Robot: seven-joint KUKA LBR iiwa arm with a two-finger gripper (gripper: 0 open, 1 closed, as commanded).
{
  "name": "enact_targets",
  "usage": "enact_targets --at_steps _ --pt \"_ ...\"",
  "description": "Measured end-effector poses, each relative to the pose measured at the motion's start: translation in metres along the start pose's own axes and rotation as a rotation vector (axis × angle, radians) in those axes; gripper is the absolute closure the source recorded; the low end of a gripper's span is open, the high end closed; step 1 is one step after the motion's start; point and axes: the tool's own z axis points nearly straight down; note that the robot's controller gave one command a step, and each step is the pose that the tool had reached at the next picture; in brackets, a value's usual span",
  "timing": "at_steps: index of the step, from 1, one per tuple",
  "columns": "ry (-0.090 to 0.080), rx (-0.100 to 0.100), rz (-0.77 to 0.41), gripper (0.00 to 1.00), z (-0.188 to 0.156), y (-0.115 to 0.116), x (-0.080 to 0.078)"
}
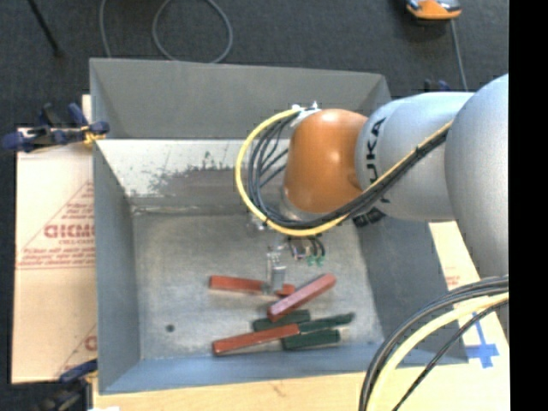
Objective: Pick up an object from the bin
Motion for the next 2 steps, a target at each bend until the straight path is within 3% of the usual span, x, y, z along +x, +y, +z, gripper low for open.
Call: enact_targets --at_steps 1,2 --pt "0.006 -0.004 0.148 0.00 0.002 0.017 0.006" --pt "0.009 -0.004 0.166 0.00 0.034 0.012 0.019"
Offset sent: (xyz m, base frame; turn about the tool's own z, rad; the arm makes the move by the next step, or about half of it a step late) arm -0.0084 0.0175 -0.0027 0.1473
